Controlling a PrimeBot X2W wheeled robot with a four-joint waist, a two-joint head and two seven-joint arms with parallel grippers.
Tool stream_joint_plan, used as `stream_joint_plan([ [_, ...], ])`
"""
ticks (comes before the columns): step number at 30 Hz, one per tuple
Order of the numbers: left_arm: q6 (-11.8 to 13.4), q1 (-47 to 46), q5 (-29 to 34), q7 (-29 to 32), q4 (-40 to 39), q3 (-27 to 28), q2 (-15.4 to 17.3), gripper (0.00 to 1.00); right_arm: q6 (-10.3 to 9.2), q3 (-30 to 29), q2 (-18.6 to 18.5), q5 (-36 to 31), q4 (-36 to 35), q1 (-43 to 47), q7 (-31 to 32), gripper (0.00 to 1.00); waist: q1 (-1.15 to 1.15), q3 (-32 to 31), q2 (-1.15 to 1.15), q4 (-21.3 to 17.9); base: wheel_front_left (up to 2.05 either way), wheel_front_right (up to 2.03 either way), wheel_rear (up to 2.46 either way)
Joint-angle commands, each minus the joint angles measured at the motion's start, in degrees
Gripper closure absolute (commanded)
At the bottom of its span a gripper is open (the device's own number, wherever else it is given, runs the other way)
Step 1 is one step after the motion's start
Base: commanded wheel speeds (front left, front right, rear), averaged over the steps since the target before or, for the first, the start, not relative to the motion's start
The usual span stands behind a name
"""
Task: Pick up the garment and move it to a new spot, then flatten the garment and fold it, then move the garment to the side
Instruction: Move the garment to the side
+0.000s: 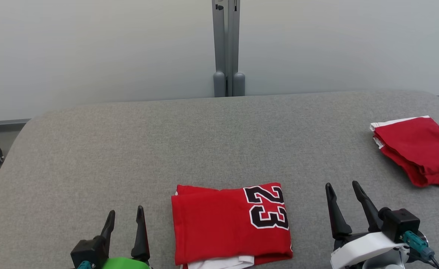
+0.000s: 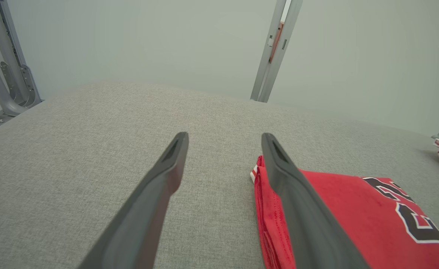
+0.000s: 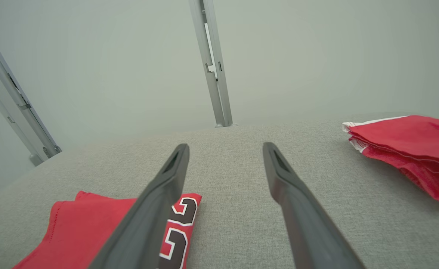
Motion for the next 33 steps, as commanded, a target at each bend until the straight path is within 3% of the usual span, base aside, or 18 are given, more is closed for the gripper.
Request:
stream_joint_plan([
  [1,-0.19,0.22,0.36,-0.15,0.27,0.30,-0.14,0.00,-0.04,0.10,-0.09,0.20,0.29,0.26,-0.13,0.00,0.00,0.00,0.00,0.11,0.00,0.00,0.00],
  [22,-0.37,0.02,1.55,-0.16,0.71,0.63,-0.55,0.00,-0.04,0.63,-0.11,-0.13,1.79,-1.27,0.18,0.00,0.00,0.13,0.00,0.60,0.00,0.00,0.00],
  [24,-0.41,-0.07,1.65,-0.16,0.75,0.49,-0.58,0.00,-0.04,0.79,-0.10,-0.31,2.84,-2.34,2.60,0.00,0.00,0.24,0.00,0.82,0.00,0.00,0.00],
  [27,-0.77,-0.53,1.87,-0.15,0.98,0.10,-0.67,0.00,-0.02,2.36,-0.13,0.42,5.53,-4.48,11.12,0.00,0.00,0.65,0.00,1.56,0.00,0.00,0.00],
  [33,-1.15,-1.45,1.96,-0.15,1.77,-0.62,-1.05,0.00,-0.05,3.51,-2.44,7.31,12.16,-8.68,21.55,0.00,0.00,2.08,0.00,4.81,0.00,0.00,0.00],
])
